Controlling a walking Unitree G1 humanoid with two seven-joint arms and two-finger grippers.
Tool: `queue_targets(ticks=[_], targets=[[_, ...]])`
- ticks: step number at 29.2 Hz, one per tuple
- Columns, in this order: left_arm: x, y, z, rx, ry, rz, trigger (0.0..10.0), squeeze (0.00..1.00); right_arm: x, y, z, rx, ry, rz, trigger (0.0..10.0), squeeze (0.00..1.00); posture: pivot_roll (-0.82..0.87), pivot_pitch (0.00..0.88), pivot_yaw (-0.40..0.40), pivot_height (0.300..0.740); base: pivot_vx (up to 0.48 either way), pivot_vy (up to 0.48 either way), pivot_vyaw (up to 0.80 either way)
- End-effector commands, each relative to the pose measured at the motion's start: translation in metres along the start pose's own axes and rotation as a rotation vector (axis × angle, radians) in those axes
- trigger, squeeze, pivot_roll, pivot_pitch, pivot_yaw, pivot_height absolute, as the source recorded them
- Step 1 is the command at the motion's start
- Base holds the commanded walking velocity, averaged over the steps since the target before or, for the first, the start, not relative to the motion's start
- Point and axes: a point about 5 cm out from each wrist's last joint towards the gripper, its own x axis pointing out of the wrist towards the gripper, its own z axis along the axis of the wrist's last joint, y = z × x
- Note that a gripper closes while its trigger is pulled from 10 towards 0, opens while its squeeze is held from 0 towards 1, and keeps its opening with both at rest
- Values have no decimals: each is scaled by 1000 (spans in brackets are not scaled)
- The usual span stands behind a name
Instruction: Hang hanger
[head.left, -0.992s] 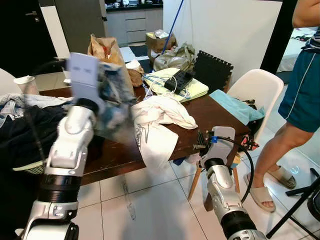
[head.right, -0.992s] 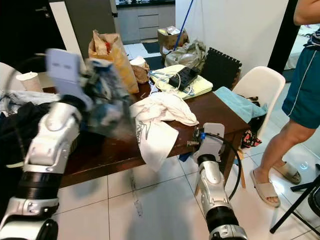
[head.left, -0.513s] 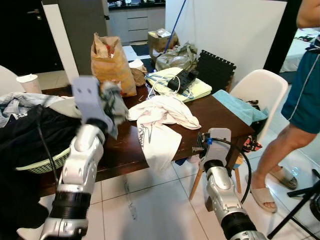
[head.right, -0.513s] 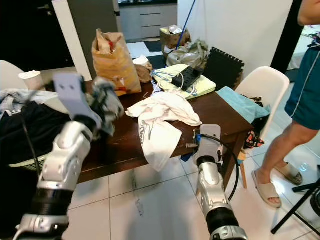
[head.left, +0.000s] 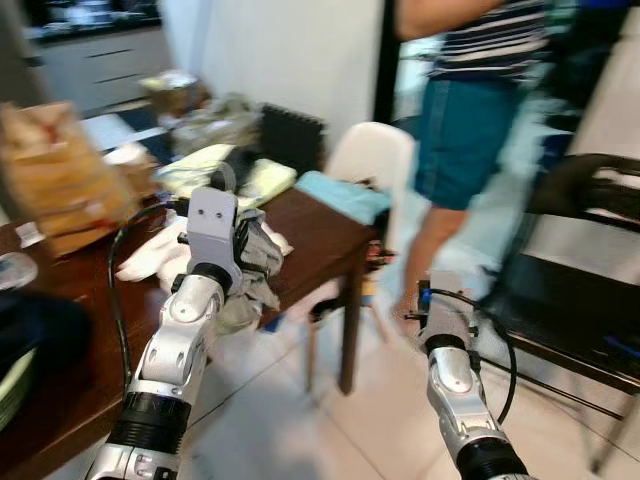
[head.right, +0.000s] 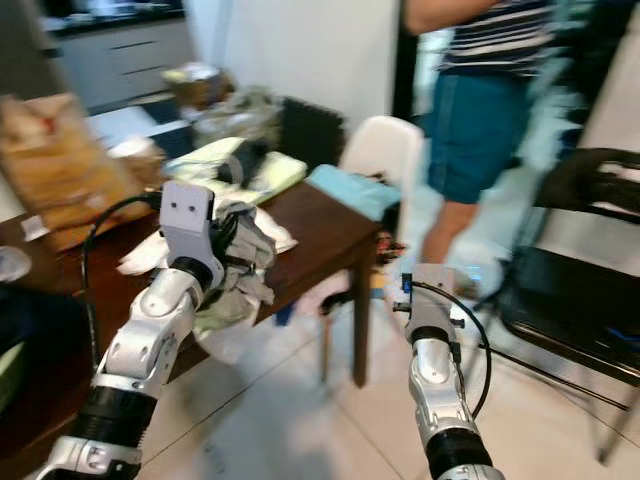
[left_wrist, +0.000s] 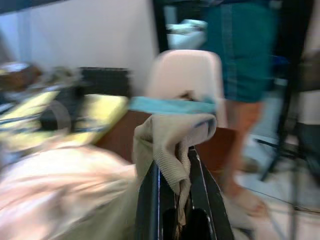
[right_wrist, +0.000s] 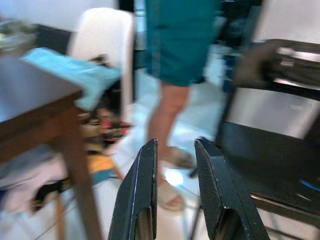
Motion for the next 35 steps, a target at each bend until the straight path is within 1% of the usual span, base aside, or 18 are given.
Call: queue_targets(ticks=[1,2,5,6,8,9,13,15,16,17,18,20,21,23,26,29,32,35], targets=[[0,2,-3,13,11,44,10000,0,1,8,2,5,11,28,10000,0,-89,0,26,740,0,0,-800],[-1,6,-4,6,11,85,10000,0,2,10,5,5,-1,40,10000,0,-91,0,29,740,0,0,-800],[-2,11,-5,-3,7,120,10000,0,3,11,8,10,-8,50,10000,0,-92,0,33,740,0,0,-800],[-4,14,-8,-25,24,143,10000,0,4,12,9,18,-10,54,10000,0,-93,0,34,740,0,0,-800],[-6,18,-11,-33,44,152,10000,0,4,13,9,21,-10,55,10000,0,-91,0,35,740,0,0,-800],[-7,20,-15,-53,58,158,10000,0,4,12,9,22,-7,53,10000,0,-87,0,30,740,0,0,-800],[-9,23,-20,-62,86,160,10000,0,3,11,7,17,-2,52,10000,0,-81,0,19,740,0,0,-800],[-11,22,-32,-46,165,149,10000,0,3,10,7,15,3,56,10000,0,-74,0,7,740,0,0,-800],[-12,22,-36,-37,188,149,10000,0,4,10,7,15,6,58,10000,0,-75,0,7,740,0,0,-800],[-12,22,-36,-37,188,149,10000,0,4,10,7,15,6,58,10000,0,-75,0,7,740,0,0,-800],[-15,22,-50,-23,266,152,10000,0,4,13,8,13,6,73,10000,0,-71,0,13,740,0,0,-800],[-17,23,-53,-13,280,151,10000,0,5,14,8,14,6,76,10000,0,-69,0,15,740,0,0,-800],[-18,22,-55,-33,286,151,10000,0,4,15,7,14,10,79,10000,0,-63,0,18,740,0,0,-800],[-18,23,-55,-39,286,158,10000,0,4,16,6,11,16,79,10000,0,-61,0,18,740,0,0,-800],[-20,27,-57,-13,298,185,10000,0,2,16,2,26,34,79,10000,0,-52,0,12,740,0,0,-800],[-20,30,-58,-7,295,208,10000,0,1,17,0,28,41,83,10000,0,-40,0,8,740,0,0,-800],[-25,35,-60,-31,293,232,10000,0,-8,24,-16,23,115,125,10000,0,-5,0,-29,740,0,0,-800],[-27,38,-62,-35,308,244,10000,0,-12,29,-20,20,130,147,10000,0,-1,0,-31,740,0,0,-800]])
